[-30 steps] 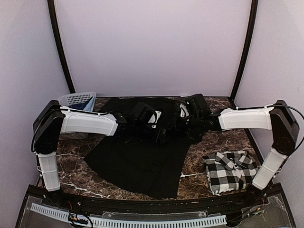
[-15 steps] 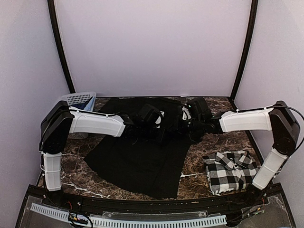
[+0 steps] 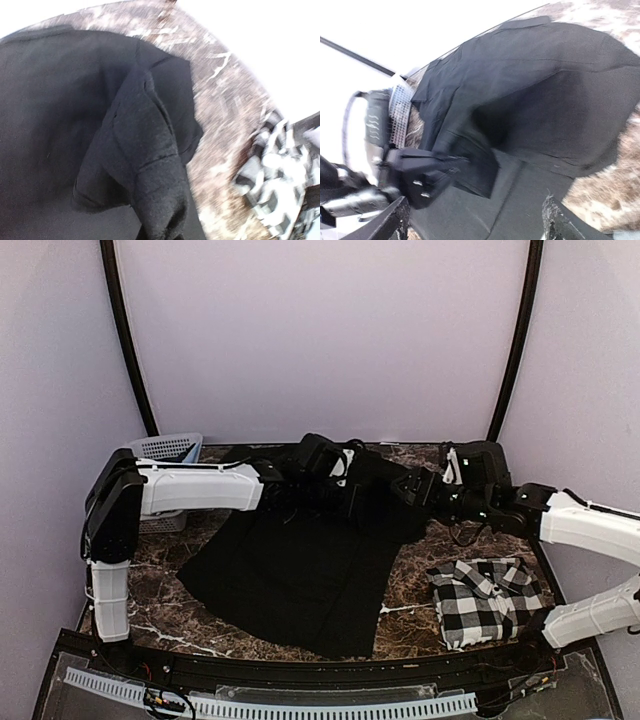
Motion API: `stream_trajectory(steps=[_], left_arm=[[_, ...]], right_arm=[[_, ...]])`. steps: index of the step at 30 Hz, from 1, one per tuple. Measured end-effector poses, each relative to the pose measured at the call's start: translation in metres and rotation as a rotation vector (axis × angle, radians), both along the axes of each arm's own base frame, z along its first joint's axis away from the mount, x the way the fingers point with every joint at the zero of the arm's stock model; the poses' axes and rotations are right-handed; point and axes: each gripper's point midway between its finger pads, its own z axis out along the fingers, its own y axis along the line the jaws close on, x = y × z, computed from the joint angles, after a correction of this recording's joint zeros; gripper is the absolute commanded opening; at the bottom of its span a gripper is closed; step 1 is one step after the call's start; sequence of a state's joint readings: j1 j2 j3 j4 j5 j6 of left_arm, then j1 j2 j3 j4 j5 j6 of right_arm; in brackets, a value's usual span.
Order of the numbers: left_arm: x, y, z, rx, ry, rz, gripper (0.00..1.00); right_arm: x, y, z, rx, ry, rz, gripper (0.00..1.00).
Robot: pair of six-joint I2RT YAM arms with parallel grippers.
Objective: Fold and stack the long sleeve shirts
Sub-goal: Pass from the right arm to the left, then move the flattened shirt to the center of the board.
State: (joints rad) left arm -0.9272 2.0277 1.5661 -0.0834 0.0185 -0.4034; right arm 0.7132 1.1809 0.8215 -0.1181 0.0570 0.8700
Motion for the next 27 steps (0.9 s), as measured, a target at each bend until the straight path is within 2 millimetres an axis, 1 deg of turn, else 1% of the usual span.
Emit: stream_trajectory(steps=[4, 6, 8, 11, 14, 17, 19, 21, 24, 27], left_arm=[[0.004, -0.013, 0.028, -0.083, -0.011, -0.023, 0.00], [0.006, -0.018, 0.035, -0.117, -0.012, -0.029, 0.00], [0.009, -0.025, 0.037, -0.148, -0.012, -0.036, 0.00], [0.013, -0.032, 0.025, -0.166, 0.002, -0.041, 0.00], [0.014, -0.036, 0.006, -0.157, 0.022, -0.043, 0.00], [0.018, -0.041, -0.006, -0.149, 0.031, -0.044, 0.00], [0.019, -0.043, -0.006, -0.152, 0.032, -0.045, 0.00], [0.020, -0.045, 0.000, -0.164, 0.031, -0.048, 0.00], [0.023, -0.050, 0.017, -0.205, 0.030, -0.066, 0.00], [0.025, -0.055, 0.037, -0.235, 0.053, -0.094, 0.00]], right_arm=[[-0.006, -0.022, -0.003, -0.053, 0.011, -0.064, 0.94], [-0.010, -0.033, -0.006, -0.079, 0.024, -0.094, 0.97], [-0.017, -0.044, -0.006, -0.081, 0.027, -0.126, 0.98], [-0.032, -0.068, 0.000, -0.058, 0.014, -0.187, 0.99], [-0.044, -0.090, 0.019, -0.024, -0.018, -0.248, 0.99], [-0.050, -0.104, 0.032, -0.019, -0.039, -0.289, 0.99], [-0.049, -0.108, 0.039, -0.024, -0.050, -0.307, 0.99], [-0.047, -0.109, 0.041, -0.040, -0.054, -0.314, 0.99], [-0.042, -0.105, 0.036, -0.081, -0.039, -0.307, 0.99], [-0.038, -0.102, 0.026, -0.129, -0.018, -0.297, 0.99]])
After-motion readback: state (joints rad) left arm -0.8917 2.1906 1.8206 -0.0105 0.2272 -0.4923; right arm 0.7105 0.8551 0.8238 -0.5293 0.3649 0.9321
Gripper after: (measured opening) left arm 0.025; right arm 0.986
